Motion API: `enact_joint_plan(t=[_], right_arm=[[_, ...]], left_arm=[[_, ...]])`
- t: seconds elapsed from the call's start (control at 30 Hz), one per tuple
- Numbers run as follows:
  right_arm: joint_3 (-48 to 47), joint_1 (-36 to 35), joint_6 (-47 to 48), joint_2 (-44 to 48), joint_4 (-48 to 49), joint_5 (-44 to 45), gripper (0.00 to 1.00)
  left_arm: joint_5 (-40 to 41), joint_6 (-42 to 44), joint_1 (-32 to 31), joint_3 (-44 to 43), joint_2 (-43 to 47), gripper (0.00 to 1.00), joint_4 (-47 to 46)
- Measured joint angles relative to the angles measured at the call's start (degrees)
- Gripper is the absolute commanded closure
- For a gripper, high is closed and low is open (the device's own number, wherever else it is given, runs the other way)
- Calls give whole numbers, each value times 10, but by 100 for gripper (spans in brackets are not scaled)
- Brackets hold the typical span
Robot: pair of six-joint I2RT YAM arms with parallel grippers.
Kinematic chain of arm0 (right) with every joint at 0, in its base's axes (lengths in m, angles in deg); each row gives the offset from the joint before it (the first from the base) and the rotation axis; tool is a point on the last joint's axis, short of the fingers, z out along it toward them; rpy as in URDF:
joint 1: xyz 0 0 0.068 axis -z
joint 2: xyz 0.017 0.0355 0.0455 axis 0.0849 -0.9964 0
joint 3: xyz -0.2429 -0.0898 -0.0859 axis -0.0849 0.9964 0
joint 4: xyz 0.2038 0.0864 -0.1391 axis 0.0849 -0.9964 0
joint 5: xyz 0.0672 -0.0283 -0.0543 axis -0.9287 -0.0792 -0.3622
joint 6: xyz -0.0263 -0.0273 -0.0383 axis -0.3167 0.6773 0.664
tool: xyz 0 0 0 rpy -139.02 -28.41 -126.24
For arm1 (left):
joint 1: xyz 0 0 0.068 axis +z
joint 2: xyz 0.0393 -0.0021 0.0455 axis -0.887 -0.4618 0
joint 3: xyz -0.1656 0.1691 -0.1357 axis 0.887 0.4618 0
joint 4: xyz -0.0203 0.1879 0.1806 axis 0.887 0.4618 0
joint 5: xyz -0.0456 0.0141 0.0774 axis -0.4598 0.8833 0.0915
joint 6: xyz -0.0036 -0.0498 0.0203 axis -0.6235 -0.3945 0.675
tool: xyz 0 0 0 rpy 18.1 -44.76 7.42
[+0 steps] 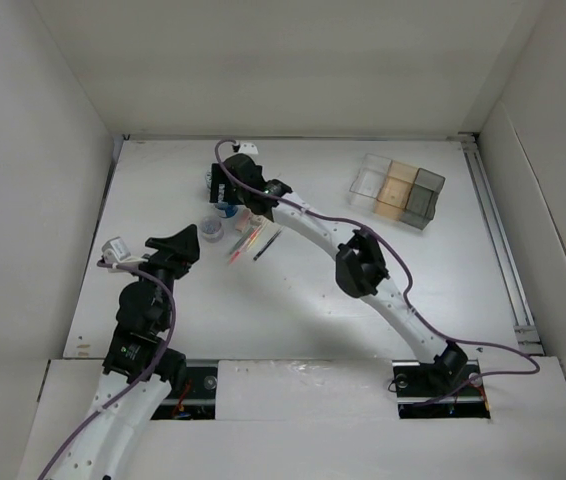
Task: Sort the stationery into containers
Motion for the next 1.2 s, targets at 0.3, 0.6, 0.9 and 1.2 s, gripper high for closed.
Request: enact_joint_plan(t=[0.3, 0.6, 0.9, 1.2], right_arm=[[-7, 5, -2, 0, 6, -20, 26], [70, 7, -16, 31, 50, -7, 71], [221, 15, -26, 126, 82, 21, 87], [370, 75, -56, 230, 121, 16, 52]], left_arm=[[-5, 0, 0, 6, 5, 25, 0], [10, -1, 0, 6, -72, 38, -4], [0, -4, 0, -12, -225, 41, -19], [3, 12, 0, -132, -415, 68, -43]])
